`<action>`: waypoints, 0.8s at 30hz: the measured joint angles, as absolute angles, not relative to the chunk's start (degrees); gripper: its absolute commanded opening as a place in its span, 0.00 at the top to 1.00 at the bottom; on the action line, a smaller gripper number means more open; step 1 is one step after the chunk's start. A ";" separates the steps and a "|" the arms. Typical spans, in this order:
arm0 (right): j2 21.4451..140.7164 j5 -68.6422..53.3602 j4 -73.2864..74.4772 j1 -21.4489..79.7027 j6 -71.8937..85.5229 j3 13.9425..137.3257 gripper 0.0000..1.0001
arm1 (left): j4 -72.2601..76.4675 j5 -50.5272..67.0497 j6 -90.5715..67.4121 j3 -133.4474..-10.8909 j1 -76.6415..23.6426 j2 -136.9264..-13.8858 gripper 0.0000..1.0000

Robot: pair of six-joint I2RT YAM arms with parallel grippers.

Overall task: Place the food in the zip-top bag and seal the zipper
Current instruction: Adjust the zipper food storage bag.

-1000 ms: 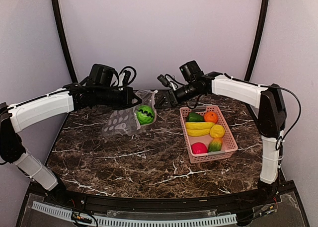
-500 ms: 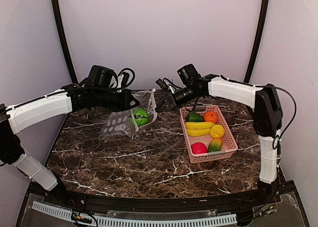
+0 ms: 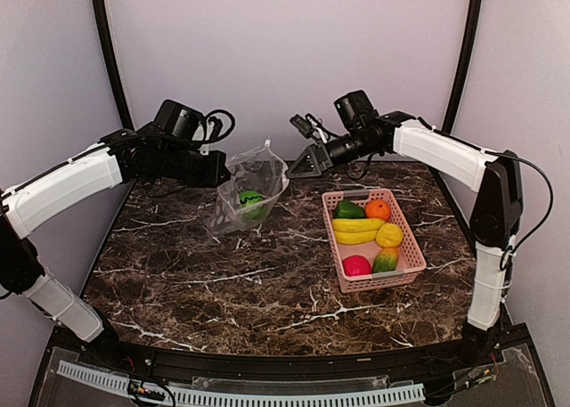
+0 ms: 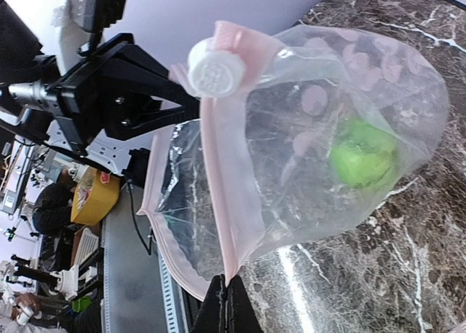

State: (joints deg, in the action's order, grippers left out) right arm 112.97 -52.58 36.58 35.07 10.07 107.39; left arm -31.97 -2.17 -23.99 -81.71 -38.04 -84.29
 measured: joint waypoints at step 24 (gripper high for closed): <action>110.06 -58.19 37.01 31.88 8.80 111.24 0.97 | -45.60 -2.90 -18.17 -100.14 -38.15 -91.20 0.99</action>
